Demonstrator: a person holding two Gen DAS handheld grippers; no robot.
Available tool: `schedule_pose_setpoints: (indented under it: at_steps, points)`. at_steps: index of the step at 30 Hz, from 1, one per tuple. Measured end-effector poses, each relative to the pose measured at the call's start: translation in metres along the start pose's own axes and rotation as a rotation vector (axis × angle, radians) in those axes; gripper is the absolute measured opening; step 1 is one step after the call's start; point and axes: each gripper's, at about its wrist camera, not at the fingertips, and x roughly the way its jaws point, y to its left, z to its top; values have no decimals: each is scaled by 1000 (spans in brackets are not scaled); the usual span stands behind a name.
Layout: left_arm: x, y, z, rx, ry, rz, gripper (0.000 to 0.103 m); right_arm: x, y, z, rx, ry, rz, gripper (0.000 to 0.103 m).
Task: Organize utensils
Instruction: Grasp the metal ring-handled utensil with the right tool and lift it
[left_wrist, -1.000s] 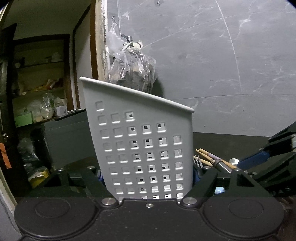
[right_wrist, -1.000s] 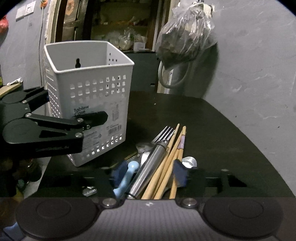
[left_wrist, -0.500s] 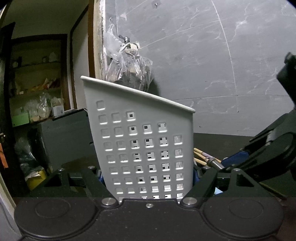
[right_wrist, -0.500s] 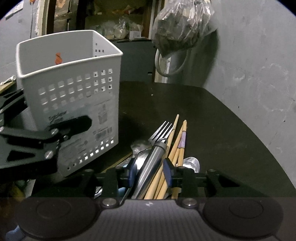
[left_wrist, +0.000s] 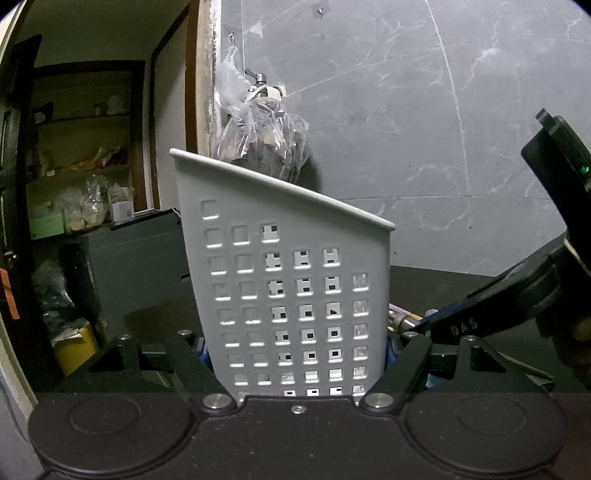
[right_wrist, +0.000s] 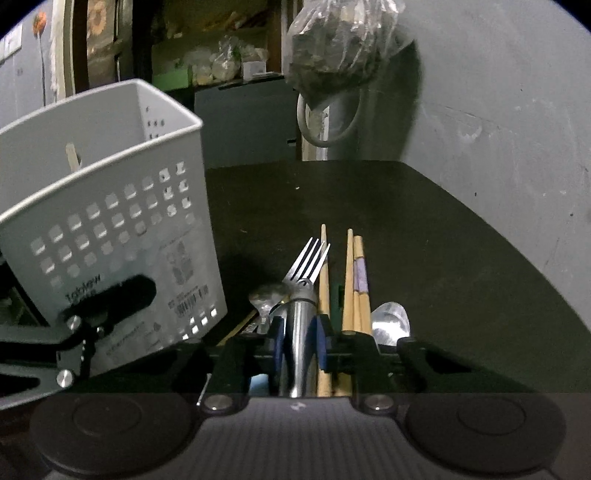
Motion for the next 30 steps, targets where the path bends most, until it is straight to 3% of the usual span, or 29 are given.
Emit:
schedule_pose_setpoints:
  at_steps: [7,12,17,22,30]
  points:
    - [-3,-4,2,-1,3,-2,77,-23,-21,-4,103,-84,68,20]
    - [-8,-6,0,0,3,-3,77,-53,-36,-10,172,-202,146,20]
    - [-10,-7,0,0,3,-3,77,-90,-41,-22,169,-355,174,20]
    - [-13,-8,-2,-5,4,2,77,-117,-33,-34,97,-485,144,20]
    - [-24,-13,-2,-16,9,1,77,-123,-19,-39,59,-498,141,20]
